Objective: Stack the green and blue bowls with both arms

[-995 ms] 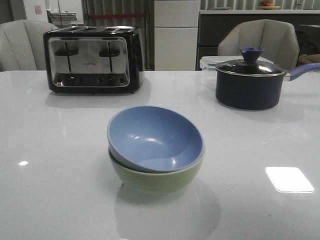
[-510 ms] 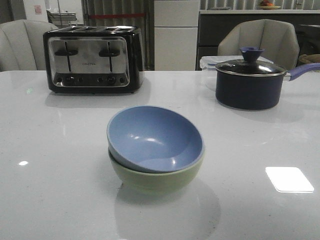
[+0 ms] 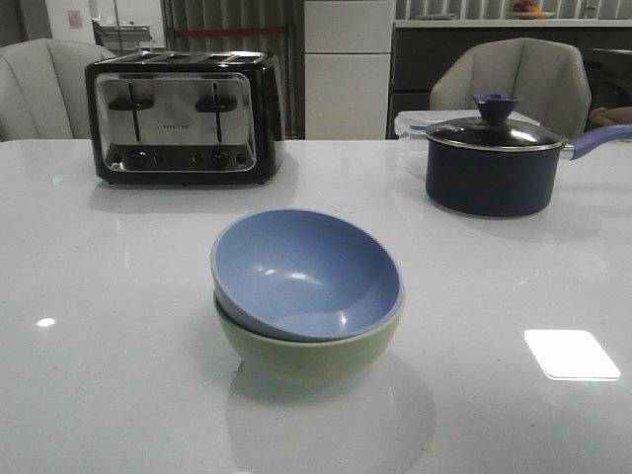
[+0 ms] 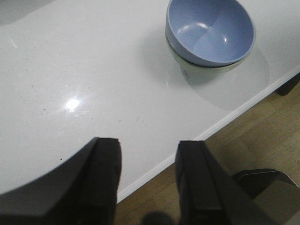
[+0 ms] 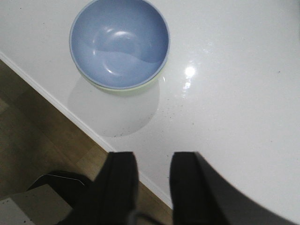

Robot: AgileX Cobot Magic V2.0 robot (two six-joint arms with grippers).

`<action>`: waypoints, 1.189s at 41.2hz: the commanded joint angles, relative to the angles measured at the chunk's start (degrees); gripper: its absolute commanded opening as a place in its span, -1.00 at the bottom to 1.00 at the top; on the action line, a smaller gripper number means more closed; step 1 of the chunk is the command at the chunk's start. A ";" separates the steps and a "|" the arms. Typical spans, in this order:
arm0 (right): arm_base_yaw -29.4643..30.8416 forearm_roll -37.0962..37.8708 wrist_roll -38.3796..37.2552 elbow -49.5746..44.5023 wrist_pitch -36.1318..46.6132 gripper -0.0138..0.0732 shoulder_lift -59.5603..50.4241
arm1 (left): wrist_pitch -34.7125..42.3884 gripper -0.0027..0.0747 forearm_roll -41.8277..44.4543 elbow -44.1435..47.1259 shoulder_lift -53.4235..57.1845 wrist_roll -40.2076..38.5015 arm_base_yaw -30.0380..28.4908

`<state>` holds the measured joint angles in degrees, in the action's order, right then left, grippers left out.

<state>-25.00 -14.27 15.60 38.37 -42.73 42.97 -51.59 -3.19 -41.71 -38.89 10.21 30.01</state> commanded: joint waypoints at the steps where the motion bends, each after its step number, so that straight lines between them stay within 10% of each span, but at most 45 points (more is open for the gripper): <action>1: 0.37 -0.41 0.04 1.56 2.44 -0.37 -0.27 | 4.13 -0.31 -0.20 -1.52 0.18 -0.59 0.43; 8: 0.37 -0.41 0.04 1.56 2.50 -0.55 -0.27 | 4.27 -0.70 -0.20 -1.52 0.18 -0.59 0.43; 32: 0.37 -0.41 0.04 1.56 2.41 -0.55 -0.27 | 4.50 -0.69 -0.27 -1.37 1.30 -0.49 -0.10; 49: 0.37 -0.41 0.04 1.56 2.51 -0.55 -0.27 | 27.88 -0.69 0.66 13.45 25.18 -0.19 -24.20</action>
<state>-25.00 -14.15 15.47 38.37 -43.28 42.97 -33.20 -1.90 -29.94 -17.78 10.17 8.79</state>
